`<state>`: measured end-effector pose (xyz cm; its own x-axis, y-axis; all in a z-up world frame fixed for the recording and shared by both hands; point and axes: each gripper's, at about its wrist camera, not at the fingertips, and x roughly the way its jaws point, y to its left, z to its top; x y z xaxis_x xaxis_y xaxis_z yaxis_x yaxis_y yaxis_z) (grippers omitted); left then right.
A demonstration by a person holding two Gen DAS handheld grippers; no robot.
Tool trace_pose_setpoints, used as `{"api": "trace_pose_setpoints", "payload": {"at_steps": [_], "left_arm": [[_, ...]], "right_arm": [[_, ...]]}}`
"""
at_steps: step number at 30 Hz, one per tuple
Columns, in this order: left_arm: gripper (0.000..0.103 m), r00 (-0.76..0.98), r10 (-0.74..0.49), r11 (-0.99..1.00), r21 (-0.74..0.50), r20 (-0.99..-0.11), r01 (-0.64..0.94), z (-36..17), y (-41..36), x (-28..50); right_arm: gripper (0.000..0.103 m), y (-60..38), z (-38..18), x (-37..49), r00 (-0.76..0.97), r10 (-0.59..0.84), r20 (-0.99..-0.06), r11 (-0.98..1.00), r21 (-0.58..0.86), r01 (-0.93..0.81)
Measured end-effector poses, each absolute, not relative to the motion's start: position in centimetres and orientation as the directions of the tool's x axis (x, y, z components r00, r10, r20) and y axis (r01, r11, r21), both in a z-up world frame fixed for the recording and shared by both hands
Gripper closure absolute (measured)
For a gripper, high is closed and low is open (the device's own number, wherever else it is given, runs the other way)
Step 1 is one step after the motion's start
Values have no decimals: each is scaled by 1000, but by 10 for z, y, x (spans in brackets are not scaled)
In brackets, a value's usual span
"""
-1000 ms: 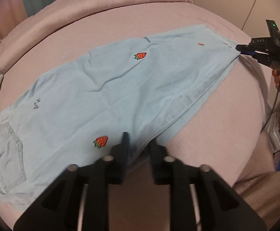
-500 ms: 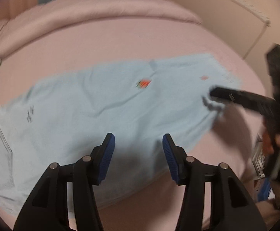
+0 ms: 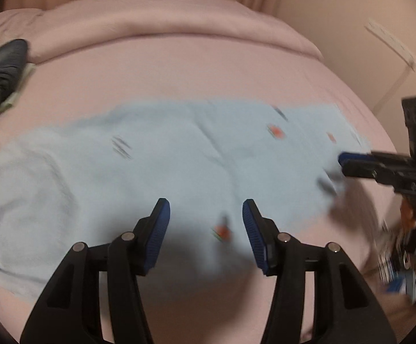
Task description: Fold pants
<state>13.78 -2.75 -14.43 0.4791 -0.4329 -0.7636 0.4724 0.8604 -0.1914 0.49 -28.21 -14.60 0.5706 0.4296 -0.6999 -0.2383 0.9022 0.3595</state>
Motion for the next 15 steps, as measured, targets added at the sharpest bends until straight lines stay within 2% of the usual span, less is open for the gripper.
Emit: {"api": "trace_pose_setpoints", "payload": {"at_steps": [1,4,8,10,12,15], "left_arm": [[50,505,-423,874,-191,-753,447,-140,-21,150],[50,548,-389,905,-197,-741,376,-134,-1,180],[51,556,-293,953,-191,-778,236,-153,36,212],[63,516,-321,946,-250,-794,204,-169,52,214],[76,520,-315,948,-236,-794,215,-182,57,206],[77,534,-364,931,-297,-763,211,-184,70,193]], "right_arm": [[66,-279,-141,17,579,437,-688,898,364,-246],[66,-266,-138,54,574,437,-693,899,353,-259],[66,-239,-142,100,495,533,-686,846,437,-306],[66,-207,-142,127,459,558,-691,829,447,-335],[66,-183,-145,142,428,569,-702,819,442,-364],[66,-162,-146,170,382,587,-714,803,454,-386]]}}
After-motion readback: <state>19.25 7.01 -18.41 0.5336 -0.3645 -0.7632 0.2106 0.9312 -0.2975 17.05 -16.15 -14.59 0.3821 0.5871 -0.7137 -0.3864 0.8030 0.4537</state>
